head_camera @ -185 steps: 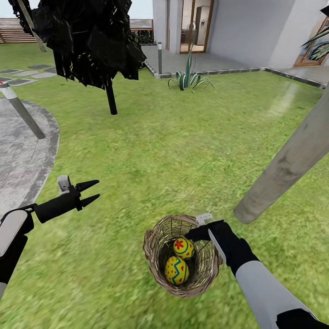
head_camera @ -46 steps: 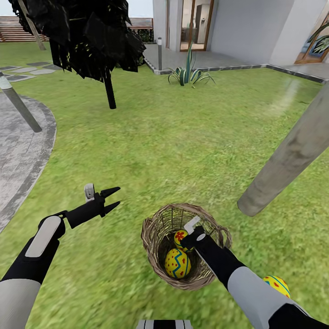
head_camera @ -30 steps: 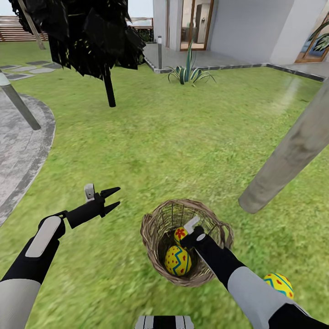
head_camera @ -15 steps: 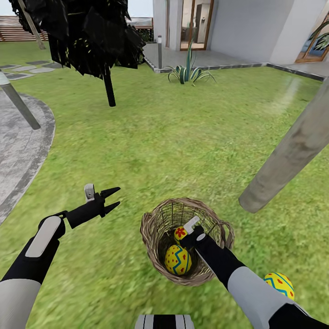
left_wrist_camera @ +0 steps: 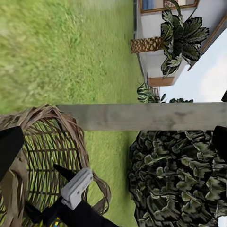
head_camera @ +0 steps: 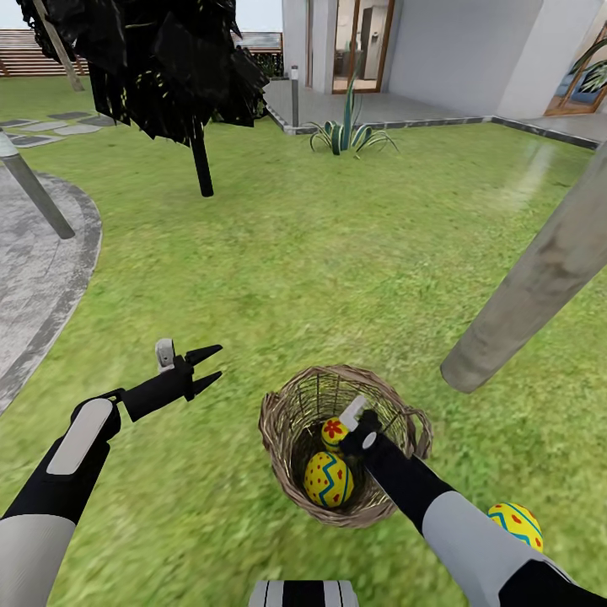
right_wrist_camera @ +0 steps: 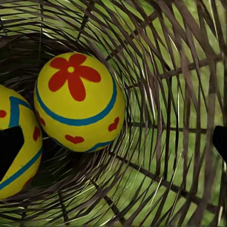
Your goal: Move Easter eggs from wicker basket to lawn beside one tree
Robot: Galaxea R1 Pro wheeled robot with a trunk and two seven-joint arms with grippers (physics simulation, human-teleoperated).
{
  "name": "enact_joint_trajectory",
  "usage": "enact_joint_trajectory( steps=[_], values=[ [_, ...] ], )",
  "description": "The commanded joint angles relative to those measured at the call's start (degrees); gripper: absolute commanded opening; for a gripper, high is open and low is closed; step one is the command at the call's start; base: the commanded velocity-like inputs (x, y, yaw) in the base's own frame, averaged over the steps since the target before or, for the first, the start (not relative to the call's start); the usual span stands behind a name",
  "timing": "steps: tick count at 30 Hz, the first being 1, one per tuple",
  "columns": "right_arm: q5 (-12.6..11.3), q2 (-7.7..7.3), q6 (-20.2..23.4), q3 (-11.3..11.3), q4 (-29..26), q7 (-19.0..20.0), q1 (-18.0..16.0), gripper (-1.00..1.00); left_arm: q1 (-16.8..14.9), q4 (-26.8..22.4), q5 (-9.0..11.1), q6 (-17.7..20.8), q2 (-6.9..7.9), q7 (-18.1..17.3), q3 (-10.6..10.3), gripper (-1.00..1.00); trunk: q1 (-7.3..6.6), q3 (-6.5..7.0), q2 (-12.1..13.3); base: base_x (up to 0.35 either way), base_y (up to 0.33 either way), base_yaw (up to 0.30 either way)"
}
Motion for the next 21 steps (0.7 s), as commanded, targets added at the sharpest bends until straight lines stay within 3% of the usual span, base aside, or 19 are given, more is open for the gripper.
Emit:
enact_joint_trajectory(
  steps=[1,5,11,21],
  values=[
    [1.56,-0.06,0.03,0.11,-0.1,0.39,-0.05,1.0,-0.02,-0.01,-0.29,0.25,0.0,-0.34,0.08,1.0,-0.01,-0.04,-0.02,0.0,0.0,0.0],
    [3.5,-0.16,-1.52,0.29,-0.08,3.06,-0.1,1.0,-0.05,-0.07,-0.29,0.25,-0.03,-0.34,0.08,1.0,-0.01,-0.04,-0.02,0.0,0.0,0.0],
    [9.85,-0.04,-1.94,0.37,-0.02,9.81,-0.19,1.0,-0.05,-0.23,-0.29,0.25,-0.04,-0.34,0.08,1.0,-0.01,-0.04,-0.02,0.0,0.0,0.0],
    [11.11,-0.17,-6.13,0.24,0.01,19.94,-0.2,1.0,-0.03,-0.25,-0.29,0.25,-0.04,-0.34,0.08,1.0,-0.01,-0.04,-0.02,0.0,0.0,0.0]
  ],
)
